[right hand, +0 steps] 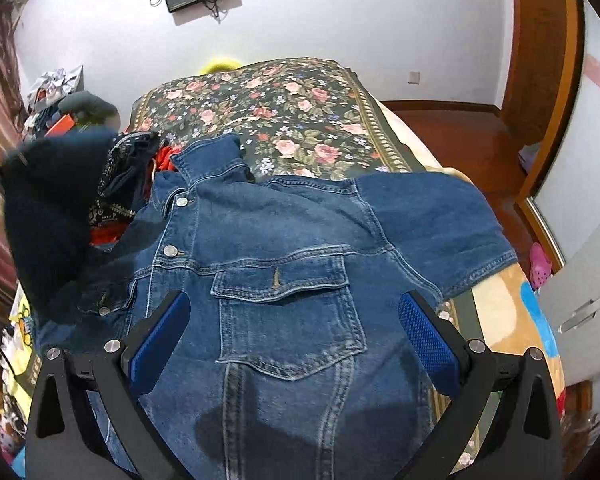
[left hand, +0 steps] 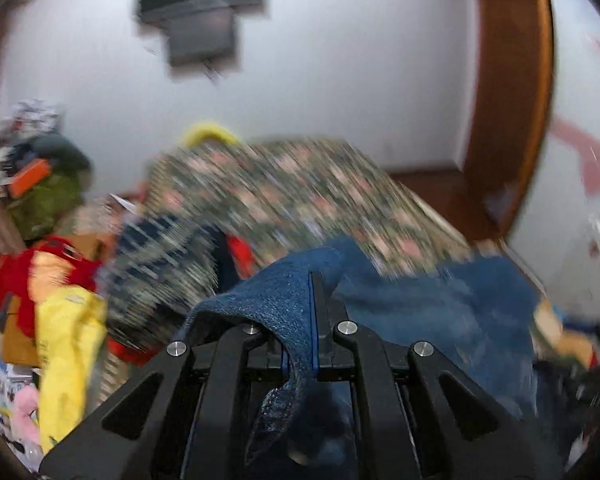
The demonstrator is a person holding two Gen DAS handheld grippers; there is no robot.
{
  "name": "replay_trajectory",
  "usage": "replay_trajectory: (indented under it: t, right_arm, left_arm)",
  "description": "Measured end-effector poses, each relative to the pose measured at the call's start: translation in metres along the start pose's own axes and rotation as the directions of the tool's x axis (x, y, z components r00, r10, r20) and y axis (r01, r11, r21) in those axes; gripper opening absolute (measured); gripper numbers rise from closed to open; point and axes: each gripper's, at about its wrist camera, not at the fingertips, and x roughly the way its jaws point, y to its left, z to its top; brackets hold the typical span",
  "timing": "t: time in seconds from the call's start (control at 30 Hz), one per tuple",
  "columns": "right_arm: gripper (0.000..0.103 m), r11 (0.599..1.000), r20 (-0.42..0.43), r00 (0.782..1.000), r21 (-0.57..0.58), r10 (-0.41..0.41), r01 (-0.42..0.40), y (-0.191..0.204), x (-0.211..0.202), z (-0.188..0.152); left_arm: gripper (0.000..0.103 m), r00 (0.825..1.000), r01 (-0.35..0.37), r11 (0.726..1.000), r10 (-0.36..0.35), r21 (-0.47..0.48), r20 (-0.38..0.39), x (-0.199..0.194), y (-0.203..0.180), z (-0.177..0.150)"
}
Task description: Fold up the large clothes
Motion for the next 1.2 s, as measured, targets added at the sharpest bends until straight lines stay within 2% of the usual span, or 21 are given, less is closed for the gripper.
replay_trajectory:
  t: [0.07, 0.13, 0.17, 0.27, 0.33, 0.37, 0.4, 0.47, 0.5, 0.63, 0.7, 0.77, 0.83, 1.0, 1.2]
  right_arm:
    - [0.103, 1.0, -0.002, 1.0, 0.01, 0.005, -0.005, -0.003, -0.001, -0.002]
    - [0.103, 1.0, -0.004, 1.0, 0.012, 0.011, -0.011, -0.005, -0.001, -0.003]
    - [0.103, 1.0, -0.006, 1.0, 0.012, 0.014, -0.014, -0.005, -0.001, -0.004]
    - [0.103, 1.0, -0.016, 1.0, 0.008, 0.022, -0.022, -0.004, 0.001, -0.005]
    - [0.103, 1.0, -0.026, 0.999, 0.001, 0.029, -0.029, -0.003, 0.003, -0.006]
    - [0.103, 0.999, -0.033, 0.999, -0.005, 0.032, -0.032, -0.002, 0.005, -0.006]
    - [0.103, 0.999, -0.035, 0.999, -0.01, 0.034, -0.035, -0.001, 0.005, -0.006]
    - [0.103, 0.999, -0.041, 0.998, -0.029, 0.043, -0.044, 0.005, 0.007, -0.005]
    - [0.103, 0.998, -0.041, 0.998, -0.039, 0.045, -0.047, 0.008, 0.006, -0.005]
    - [0.103, 0.992, -0.038, 0.998, -0.11, 0.057, -0.061, 0.027, 0.005, 0.001]
    - [0.103, 0.987, -0.035, 0.997, -0.141, 0.067, -0.071, 0.038, 0.005, 0.004]
    - [0.103, 0.981, -0.038, 0.996, -0.172, 0.081, -0.087, 0.05, 0.007, 0.008]
    - [0.103, 0.974, -0.045, 0.994, -0.202, 0.098, -0.105, 0.063, 0.011, 0.012]
    - [0.103, 0.947, -0.063, 0.991, -0.296, 0.114, -0.128, 0.101, 0.022, 0.02]
    - [0.103, 0.878, -0.112, 0.984, -0.447, 0.135, -0.172, 0.159, 0.038, 0.023]
  left_arm:
    - [0.007, 0.993, 0.052, 0.999, -0.053, -0.004, -0.108, 0.024, -0.011, -0.016]
    - [0.007, 0.972, 0.11, 0.993, -0.115, -0.036, -0.206, 0.045, -0.016, -0.032]
    - [0.007, 0.956, 0.135, 0.989, -0.144, -0.054, -0.256, 0.055, -0.019, -0.041]
    - [0.007, 0.932, 0.156, 0.988, -0.153, -0.018, -0.328, 0.065, -0.042, -0.062]
    - [0.011, 0.923, 0.179, 0.984, -0.16, 0.02, -0.35, 0.06, -0.054, -0.072]
    - [0.019, 0.919, 0.191, 0.981, -0.166, 0.034, -0.359, 0.059, -0.058, -0.076]
    - [0.031, 0.913, 0.203, 0.978, -0.17, 0.051, -0.371, 0.056, -0.062, -0.08]
    - [0.047, 0.916, 0.208, 0.976, -0.169, 0.07, -0.363, 0.046, -0.066, -0.084]
    - [0.05, 0.919, 0.206, 0.976, -0.166, 0.075, -0.357, 0.044, -0.063, -0.084]
    - [0.051, 0.939, 0.177, 0.983, -0.153, 0.049, -0.309, 0.015, -0.04, -0.081]
    - [0.059, 0.953, 0.148, 0.989, -0.138, 0.017, -0.27, 0.002, -0.022, -0.077]
    - [0.065, 0.967, 0.108, 0.994, -0.106, -0.005, -0.233, -0.009, -0.005, -0.075]
    - [0.066, 0.981, 0.041, 0.999, -0.044, -0.019, -0.19, -0.022, 0.019, -0.076]
    - [0.067, 0.98, -0.066, 0.995, 0.05, -0.077, -0.191, -0.03, 0.067, -0.087]
    - [0.067, 0.967, -0.128, 0.977, 0.084, -0.172, -0.241, -0.021, 0.11, -0.118]
